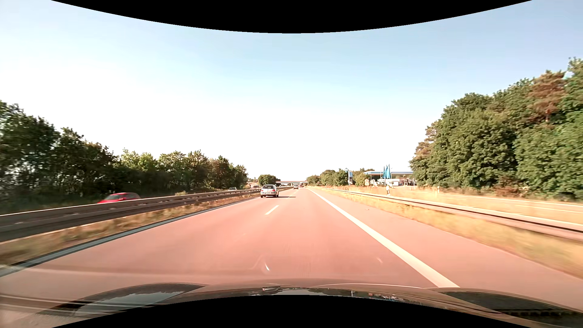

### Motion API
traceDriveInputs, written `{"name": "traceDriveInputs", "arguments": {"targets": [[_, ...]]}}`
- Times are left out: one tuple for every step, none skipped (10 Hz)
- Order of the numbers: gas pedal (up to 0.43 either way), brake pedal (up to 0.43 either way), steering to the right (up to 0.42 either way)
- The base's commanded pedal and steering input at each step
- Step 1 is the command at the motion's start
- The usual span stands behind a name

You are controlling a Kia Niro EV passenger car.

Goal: Follow the waypoints while adhering to traffic rules and regulations

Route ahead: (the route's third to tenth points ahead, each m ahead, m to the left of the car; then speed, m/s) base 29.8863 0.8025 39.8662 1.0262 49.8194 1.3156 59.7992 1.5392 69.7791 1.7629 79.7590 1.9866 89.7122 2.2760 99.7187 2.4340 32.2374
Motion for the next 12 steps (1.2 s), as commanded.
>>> {"name": "traceDriveInputs", "arguments": {"targets": [[0.378,0.006,-0.006],[0.378,0.006,-0.006],[0.378,0.006,-0.006],[0.378,0.006,-0.006],[0.370,0.006,-0.006],[0.358,0.006,-0.006],[0.350,0.006,-0.006],[0.311,0.006,-0.004],[0.280,0.006,-0.003],[0.260,0.006,-0.003],[0.248,0.006,-0.003],[0.220,0.006,-0.003]]}}
